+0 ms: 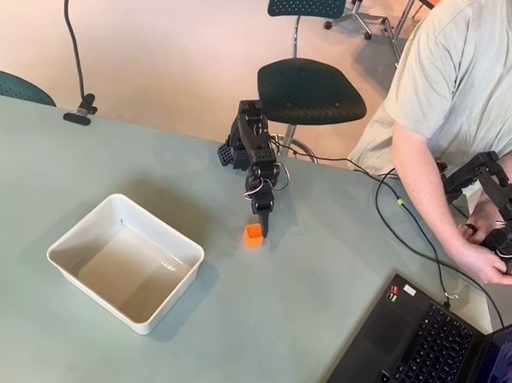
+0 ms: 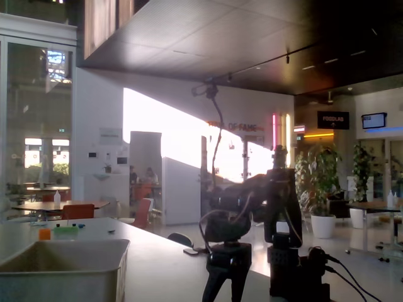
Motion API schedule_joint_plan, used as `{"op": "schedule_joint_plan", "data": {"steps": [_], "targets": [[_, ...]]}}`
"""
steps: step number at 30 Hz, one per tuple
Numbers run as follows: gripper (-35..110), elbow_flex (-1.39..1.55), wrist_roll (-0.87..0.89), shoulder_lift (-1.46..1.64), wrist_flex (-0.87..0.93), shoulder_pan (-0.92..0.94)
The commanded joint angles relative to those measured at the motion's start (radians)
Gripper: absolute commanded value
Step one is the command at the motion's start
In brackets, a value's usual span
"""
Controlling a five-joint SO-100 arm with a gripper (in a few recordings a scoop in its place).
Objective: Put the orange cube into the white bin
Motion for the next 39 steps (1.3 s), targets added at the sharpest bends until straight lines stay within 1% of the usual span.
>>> {"op": "schedule_joint_plan", "data": {"steps": [1,11,17,24,30,39], "targets": [[63,-0.037,0.005,-0.008,-0.014,0.006],[63,-0.104,-0.002,-0.023,-0.014,0.021],[63,-0.109,-0.002,-0.14,-0.014,0.023],[63,-0.112,-0.006,-0.172,-0.017,0.023],[62,-0.19,0.002,-0.25,-0.015,0.028],[62,-0.193,0.002,-0.252,-0.015,0.071]]}}
